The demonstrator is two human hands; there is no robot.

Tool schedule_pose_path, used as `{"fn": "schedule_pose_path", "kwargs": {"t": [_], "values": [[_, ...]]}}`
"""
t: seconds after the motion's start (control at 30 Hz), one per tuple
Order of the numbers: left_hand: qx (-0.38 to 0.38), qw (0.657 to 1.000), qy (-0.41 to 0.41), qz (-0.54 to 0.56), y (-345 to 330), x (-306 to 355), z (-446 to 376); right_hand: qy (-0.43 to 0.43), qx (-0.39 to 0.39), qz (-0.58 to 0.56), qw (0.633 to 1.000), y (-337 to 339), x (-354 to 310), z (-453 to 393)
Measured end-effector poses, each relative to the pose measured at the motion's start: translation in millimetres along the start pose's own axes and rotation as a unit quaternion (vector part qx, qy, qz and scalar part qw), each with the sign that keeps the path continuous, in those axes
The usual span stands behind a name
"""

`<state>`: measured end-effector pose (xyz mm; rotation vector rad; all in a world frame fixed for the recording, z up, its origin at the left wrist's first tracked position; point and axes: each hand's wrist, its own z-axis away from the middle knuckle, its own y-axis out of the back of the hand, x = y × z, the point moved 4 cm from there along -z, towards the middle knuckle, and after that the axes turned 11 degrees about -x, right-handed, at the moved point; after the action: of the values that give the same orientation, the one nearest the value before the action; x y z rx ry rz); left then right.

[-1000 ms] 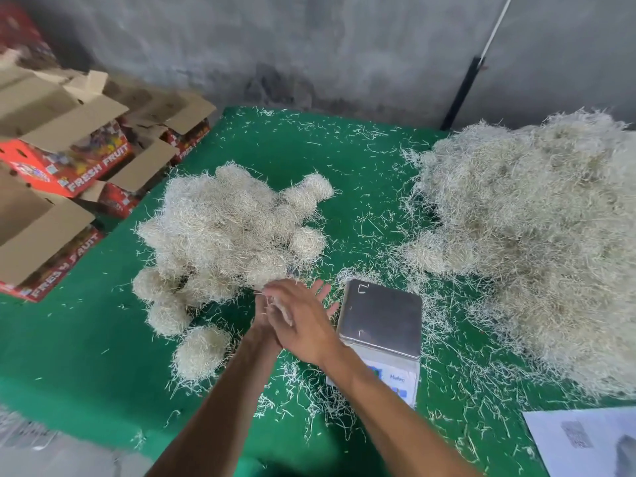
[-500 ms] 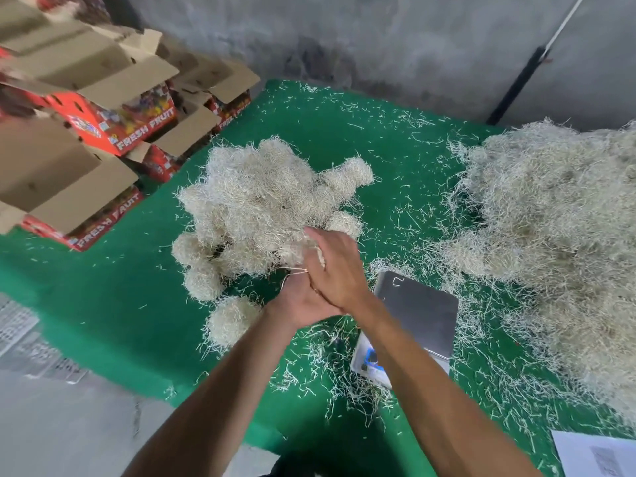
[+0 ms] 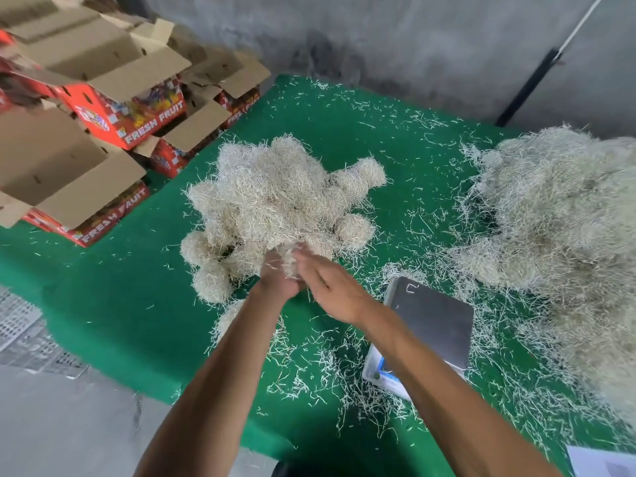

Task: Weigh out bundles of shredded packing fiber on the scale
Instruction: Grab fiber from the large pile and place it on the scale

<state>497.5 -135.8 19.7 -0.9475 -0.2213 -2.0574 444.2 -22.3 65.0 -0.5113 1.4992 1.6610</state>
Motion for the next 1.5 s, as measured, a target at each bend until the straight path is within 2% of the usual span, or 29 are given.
{"fn": "schedule_pose_path", "kwargs": {"t": [0.07, 0.1, 0.17, 0.2, 0.27, 0.33, 0.43, 0.5, 0.53, 0.6, 0.67, 0.73, 0.8, 0.83, 0.87, 0.93, 1.0, 1.07, 1.1, 1.13, 1.17, 1.23, 1.3, 1.37, 1.5], "values": [[-0.001, 0.991, -0.021, 0.129, 20, 4, -17, 0.004, 0.043, -0.016, 0.999, 8, 8, 3], [0.013, 0.987, -0.028, 0.16, 27, 4, -24, -0.008, 0.072, -0.032, 0.997, 12, 18, 6], [0.028, 0.995, -0.009, 0.091, 34, 7, -31, -0.053, 0.08, -0.068, 0.993, 17, 45, 14], [0.047, 0.999, -0.015, 0.015, 40, 8, -33, -0.077, 0.073, -0.103, 0.989, 17, 60, 19], [0.083, 0.99, -0.07, -0.094, 44, 8, -35, -0.113, 0.081, -0.224, 0.965, 12, 96, 31], [0.088, 0.979, -0.141, -0.114, 39, 3, -32, -0.127, 0.134, -0.367, 0.912, 8, 131, 47], [0.073, 0.952, -0.259, -0.149, 9, -22, -29, -0.154, 0.221, -0.52, 0.81, 4, 178, 83], [0.025, 0.946, -0.287, -0.15, -21, -45, -28, -0.169, 0.236, -0.6, 0.746, 0, 201, 104], [0.02, 0.939, -0.296, -0.177, -33, -54, -27, -0.177, 0.221, -0.619, 0.733, 0, 209, 111], [0.039, 0.912, -0.306, -0.269, -54, -68, -26, -0.195, 0.161, -0.613, 0.748, 5, 215, 116], [0.059, 0.884, -0.331, -0.326, -69, -75, -20, -0.186, 0.16, -0.612, 0.751, 23, 220, 118], [0.057, 0.849, -0.381, -0.361, -84, -77, -13, -0.166, 0.293, -0.58, 0.742, 60, 235, 124], [0.038, 0.828, -0.409, -0.381, -96, -79, -7, -0.167, 0.431, -0.499, 0.732, 95, 245, 138], [0.022, 0.829, -0.411, -0.378, -103, -79, -6, -0.164, 0.459, -0.485, 0.726, 105, 251, 143], [0.01, 0.833, -0.41, -0.372, -110, -79, -4, -0.148, 0.453, -0.504, 0.72, 109, 256, 146], [0.008, 0.836, -0.405, -0.37, -128, -76, -3, -0.118, 0.353, -0.589, 0.717, 100, 254, 141], [-0.006, 0.86, -0.378, -0.343, -145, -77, -9, -0.155, 0.166, -0.626, 0.746, 74, 244, 132], [-0.018, 0.891, -0.339, -0.303, -154, -82, -13, -0.197, -0.027, -0.607, 0.769, 42, 230, 129], [-0.012, 0.896, -0.327, -0.301, -157, -83, -15, -0.212, -0.078, -0.591, 0.774, 30, 226, 130], [-0.006, 0.896, -0.322, -0.305, -159, -84, -19, -0.215, -0.077, -0.581, 0.781, 27, 227, 131], [-0.004, 0.897, -0.321, -0.306, -162, -85, -21, -0.207, -0.02, -0.573, 0.792, 34, 232, 135], [0.001, 0.899, -0.317, -0.302, -168, -86, -25, -0.174, 0.196, -0.534, 0.804, 67, 246, 148], [0.007, 0.906, -0.301, -0.298, -171, -88, -31, -0.174, 0.36, -0.429, 0.81, 103, 254, 169], [0.005, 0.912, -0.286, -0.295, -179, -90, -36, -0.172, 0.403, -0.384, 0.812, 120, 268, 180], [-0.022, 0.932, -0.264, -0.246, -211, -88, -37, -0.172, 0.366, -0.337, 0.851, 122, 283, 181]]}}
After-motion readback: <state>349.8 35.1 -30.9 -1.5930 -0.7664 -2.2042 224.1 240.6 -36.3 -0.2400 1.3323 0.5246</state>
